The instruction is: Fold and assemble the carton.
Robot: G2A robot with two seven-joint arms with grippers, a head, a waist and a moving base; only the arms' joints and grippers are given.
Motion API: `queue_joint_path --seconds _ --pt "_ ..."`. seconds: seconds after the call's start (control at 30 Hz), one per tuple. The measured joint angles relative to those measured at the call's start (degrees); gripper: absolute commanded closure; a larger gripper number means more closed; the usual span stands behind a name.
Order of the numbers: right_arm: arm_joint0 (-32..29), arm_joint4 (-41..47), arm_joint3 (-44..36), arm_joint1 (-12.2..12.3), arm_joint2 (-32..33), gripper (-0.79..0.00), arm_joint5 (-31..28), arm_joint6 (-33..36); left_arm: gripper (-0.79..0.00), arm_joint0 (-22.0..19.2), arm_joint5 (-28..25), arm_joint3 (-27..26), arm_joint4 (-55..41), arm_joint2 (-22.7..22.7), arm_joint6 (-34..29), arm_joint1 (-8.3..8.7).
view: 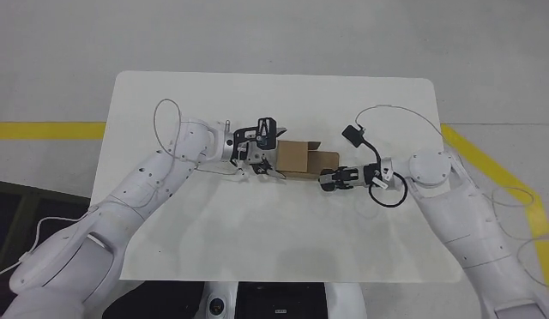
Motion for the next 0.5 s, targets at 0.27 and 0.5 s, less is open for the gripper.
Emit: queue_joint_path --seconds 0.27,0.5 --pt "2.56 1.61 2.76 -0.74 -2.15 0.000 -2.03 0.52 -0.785 -0.93 -0.32 1.96 0.90 1.00 1.74 -1.40" --pt "6.04 2.92 6.68 -1.90 -5.18 0.000 -3.85 1.08 -0.785 -1.65 -1.28 3.27 1.88 1.54 3.11 -2.27"
